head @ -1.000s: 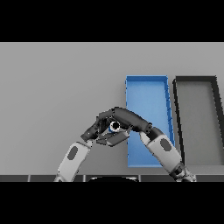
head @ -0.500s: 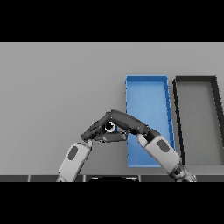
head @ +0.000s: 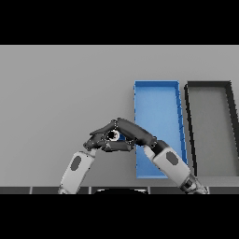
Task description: Pick up the blue pipe and place it into the blue bin.
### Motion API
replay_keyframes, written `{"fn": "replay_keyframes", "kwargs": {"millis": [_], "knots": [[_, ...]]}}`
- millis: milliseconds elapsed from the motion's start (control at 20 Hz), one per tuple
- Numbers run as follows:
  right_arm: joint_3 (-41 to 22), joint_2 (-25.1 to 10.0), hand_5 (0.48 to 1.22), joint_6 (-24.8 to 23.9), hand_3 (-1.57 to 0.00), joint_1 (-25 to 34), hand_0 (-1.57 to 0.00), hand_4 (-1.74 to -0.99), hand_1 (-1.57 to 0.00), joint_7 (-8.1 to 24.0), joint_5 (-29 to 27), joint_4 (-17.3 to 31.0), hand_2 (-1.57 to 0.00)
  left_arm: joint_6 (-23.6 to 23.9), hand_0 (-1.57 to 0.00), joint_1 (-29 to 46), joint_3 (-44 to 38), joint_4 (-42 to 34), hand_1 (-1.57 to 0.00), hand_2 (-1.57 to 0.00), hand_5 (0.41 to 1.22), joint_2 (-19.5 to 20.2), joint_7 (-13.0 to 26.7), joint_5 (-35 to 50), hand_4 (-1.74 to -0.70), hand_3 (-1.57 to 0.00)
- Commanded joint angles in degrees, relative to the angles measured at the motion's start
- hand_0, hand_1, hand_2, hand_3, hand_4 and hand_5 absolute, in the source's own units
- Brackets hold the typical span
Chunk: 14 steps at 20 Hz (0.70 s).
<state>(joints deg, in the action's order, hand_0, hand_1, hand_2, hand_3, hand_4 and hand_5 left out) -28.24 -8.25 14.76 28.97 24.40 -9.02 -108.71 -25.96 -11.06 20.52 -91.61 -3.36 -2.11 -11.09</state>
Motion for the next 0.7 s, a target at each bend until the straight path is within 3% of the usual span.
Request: {"fn": "replay_keyframes", "kwargs": {"millis": [0, 50, 200, 300, 400, 550, 650], "knots": [[-0.2, 0.4, 1.211, -0.4, -1.56, 0.2, -1.56, -1.738, -1.56, 1.4, 0.2, 0.1, -1.56, -0.8, -0.6, 0.3, 0.3, -0.1, -0.55, -0.53, 1.221, 0.0, 0.4, -0.9, -1.21, -0.48], [-0.1, 0.5, 1.213, -0.6, -1.56, 0.4, -1.57, -1.738, -1.57, 2.1, 0.0, -0.2, -1.57, -1.3, -0.48, 0.9, 0.3, -0.6, -0.44, -0.42, 1.132, 0.4, -0.8, -2.0, -1.14, -0.38], [-0.3, 0.2, 1.217, -1.0, -1.57, 0.4, -1.57, -1.74, -1.57, 0.8, 1.3, -0.4, -1.57, -0.8, -0.24, 0.6, -0.7, -0.9, -0.22, -0.22, 0.848, -0.7, 3.8, -1.7, -1.02, -0.19], [0.0, 0.5, 1.218, -1.0, -1.57, 0.8, -1.57, -1.74, -1.57, 0.6, 1.3, 0.4, -1.57, -0.4, -0.16, 0.6, -1.1, -0.7, -0.14, -0.14, 0.704, -1.3, 5.1, -1.1, -0.98, -0.12], [0.1, 0.1, 1.219, -0.9, -1.57, 0.5, -1.57, -1.74, -1.57, -0.2, 1.1, 0.1, -1.57, -0.8, -0.1, 0.9, -1.7, -0.5, -0.09, -0.09, 0.603, -1.5, 7.0, 0.0, -0.97, -0.08], [0.1, 0.9, 1.22, -1.3, -1.57, -0.1, -1.57, -1.741, -1.57, -0.4, 0.1, 0.1, -1.57, 0.0, -0.05, 1.5, -1.0, -0.6, -0.05, -0.04, 0.513, -1.3, 6.2, -1.5, -0.95, -0.04], [1.9, 2.2, 1.22, -2.1, -1.57, 0.7, -1.57, -1.741, -1.57, 1.8, -4.7, -0.8, -1.57, 0.5, -0.03, 1.8, -0.5, 0.0, -0.03, -0.03, 0.484, -1.1, 5.8, -2.7, -0.93, -0.03]]}}
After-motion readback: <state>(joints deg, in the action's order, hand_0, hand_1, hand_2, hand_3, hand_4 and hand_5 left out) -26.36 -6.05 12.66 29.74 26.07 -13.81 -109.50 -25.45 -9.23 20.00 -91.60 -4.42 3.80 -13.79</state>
